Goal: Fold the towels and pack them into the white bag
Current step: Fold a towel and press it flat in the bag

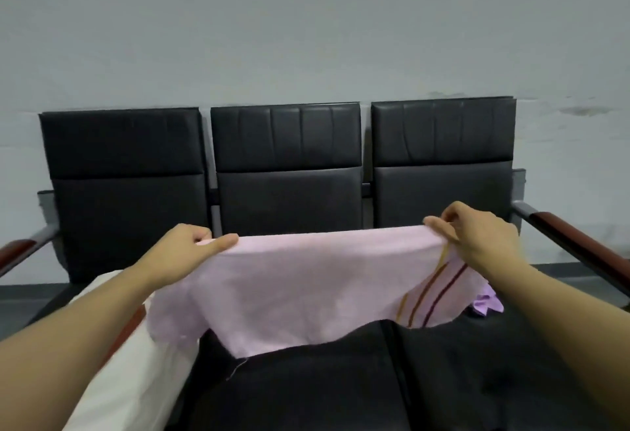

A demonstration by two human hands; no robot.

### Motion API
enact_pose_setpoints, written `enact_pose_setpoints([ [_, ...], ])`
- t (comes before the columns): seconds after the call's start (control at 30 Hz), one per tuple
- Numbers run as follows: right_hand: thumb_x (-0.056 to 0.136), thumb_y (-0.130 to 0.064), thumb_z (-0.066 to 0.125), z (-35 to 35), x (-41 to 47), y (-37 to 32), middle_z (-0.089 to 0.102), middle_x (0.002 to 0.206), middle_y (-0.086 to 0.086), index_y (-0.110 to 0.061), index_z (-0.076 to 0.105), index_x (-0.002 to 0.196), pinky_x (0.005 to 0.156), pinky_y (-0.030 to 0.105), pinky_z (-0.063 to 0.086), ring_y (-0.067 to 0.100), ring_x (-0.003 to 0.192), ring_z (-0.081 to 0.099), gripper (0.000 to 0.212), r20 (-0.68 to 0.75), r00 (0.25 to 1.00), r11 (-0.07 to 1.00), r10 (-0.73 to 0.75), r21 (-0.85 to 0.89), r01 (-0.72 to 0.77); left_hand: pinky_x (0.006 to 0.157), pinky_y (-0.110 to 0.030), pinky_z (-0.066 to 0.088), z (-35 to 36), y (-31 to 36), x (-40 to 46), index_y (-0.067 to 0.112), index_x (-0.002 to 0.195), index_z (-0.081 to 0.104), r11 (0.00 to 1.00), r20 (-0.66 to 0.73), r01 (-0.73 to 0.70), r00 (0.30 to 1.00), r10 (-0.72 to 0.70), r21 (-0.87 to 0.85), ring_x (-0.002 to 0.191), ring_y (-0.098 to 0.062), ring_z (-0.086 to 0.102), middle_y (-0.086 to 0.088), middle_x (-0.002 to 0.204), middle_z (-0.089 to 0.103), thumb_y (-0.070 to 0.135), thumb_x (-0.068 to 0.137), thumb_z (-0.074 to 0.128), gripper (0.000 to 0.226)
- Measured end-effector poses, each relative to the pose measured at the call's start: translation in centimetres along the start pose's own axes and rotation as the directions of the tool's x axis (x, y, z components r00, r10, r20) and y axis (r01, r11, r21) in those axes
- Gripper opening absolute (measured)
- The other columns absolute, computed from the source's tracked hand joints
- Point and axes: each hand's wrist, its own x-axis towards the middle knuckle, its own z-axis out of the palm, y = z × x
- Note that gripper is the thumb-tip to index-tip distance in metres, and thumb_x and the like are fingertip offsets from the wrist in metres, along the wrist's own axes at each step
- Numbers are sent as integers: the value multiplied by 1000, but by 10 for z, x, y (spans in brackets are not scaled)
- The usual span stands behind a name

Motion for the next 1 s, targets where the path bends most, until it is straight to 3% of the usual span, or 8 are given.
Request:
enact_pose_setpoints([
  [0.17, 74, -79, 48, -24, -15, 1, 63, 76, 1, -22, 55, 82, 60, 29, 45, 17, 69, 60, 58, 152, 987, 996, -59, 77, 47, 57, -30, 29, -31, -23, -30, 21, 50, 37, 996, 14, 28, 999, -29, 80, 48, -10, 33, 4, 51, 31, 76, 65, 71, 67],
  [0.27, 74, -79, 53, -43, -22, 5, 63, 76, 0, -21, 59, 79, 57, 27, 41, 16, 70, 59, 59, 261, 952, 985, -162, -15, 172, 55, -31, 28, -44, -28, -44, 18, 52, 36, 991, 35, 30, 999, -34, 130, 50, -12, 31, 3, 52, 30, 77, 65, 70, 70],
  [0.4, 72, -83, 50, -55, -21, 10, 65, 73, 1, -18, 63, 77, 64, 29, 52, 17, 68, 62, 66, 317, 929, 977, -190, -32, 211, 54, -33, 30, -52, -28, -50, 16, 54, 42, 976, 67, 63, 995, -79, 207, 49, -14, 35, 1, 52, 35, 85, 66, 65, 73],
  [0.5, 73, -84, 48, -46, -17, 12, 65, 74, -1, -21, 63, 79, 63, 27, 52, 15, 69, 63, 65, 355, 918, 973, -179, -76, 219, 53, -32, 34, -40, -27, -42, 17, 54, 50, 959, 81, 95, 989, -120, 267, 49, -14, 40, 1, 50, 41, 89, 67, 60, 74],
  [0.67, 76, -86, 45, 16, -5, 24, 64, 76, -6, -28, 56, 83, 59, 22, 45, 10, 68, 62, 60, 428, 897, 968, -112, -158, 196, 54, -31, 37, 4, -43, -11, 18, 56, 49, 917, 88, 136, 980, -181, 375, 49, -16, 47, 2, 50, 46, 98, 64, 50, 80],
  [0.83, 67, -94, 25, 101, 14, 48, 61, 75, -8, -29, 53, 85, 57, 27, 41, 11, 67, 58, 73, 463, 878, 932, -124, -248, 263, 58, -31, 43, 74, -72, 33, 16, 60, 51, 857, 137, 145, 961, -242, 495, 60, -18, 60, 2, 58, 60, 98, 66, 43, 82],
  [1.0, 72, -91, 26, 199, 45, 74, 58, 77, -7, -31, 51, 86, 72, 32, 47, 12, 73, 56, 66, 537, 843, 928, -11, -309, 209, 64, -31, 50, 149, -112, 91, 22, 72, 67, 763, 186, 132, 931, -315, 632, 70, -14, 63, 5, 72, 67, 101, 67, 33, 86],
])
